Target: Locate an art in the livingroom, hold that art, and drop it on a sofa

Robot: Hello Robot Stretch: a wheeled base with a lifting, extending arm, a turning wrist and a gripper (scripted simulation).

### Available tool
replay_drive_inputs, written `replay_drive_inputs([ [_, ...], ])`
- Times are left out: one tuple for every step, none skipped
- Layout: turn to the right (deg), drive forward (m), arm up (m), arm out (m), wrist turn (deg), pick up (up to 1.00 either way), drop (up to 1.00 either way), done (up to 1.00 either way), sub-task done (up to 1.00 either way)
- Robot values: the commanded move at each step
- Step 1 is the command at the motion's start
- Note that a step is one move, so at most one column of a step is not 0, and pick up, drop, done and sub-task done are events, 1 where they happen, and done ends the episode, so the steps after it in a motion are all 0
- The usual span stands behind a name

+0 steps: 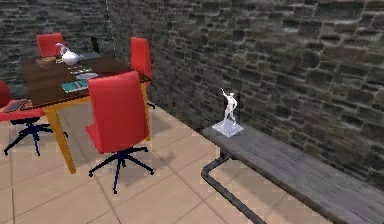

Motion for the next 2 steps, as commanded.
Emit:
replay_drive_inputs([
  [-3.0, 0.0, 0.0, 0.0, 0.0, 0.0, 0.0, 0.0, 0.0],
  [0.0, 0.65, 0.0, 0.0, 0.0, 0.0, 0.0, 0.0, 0.0],
])
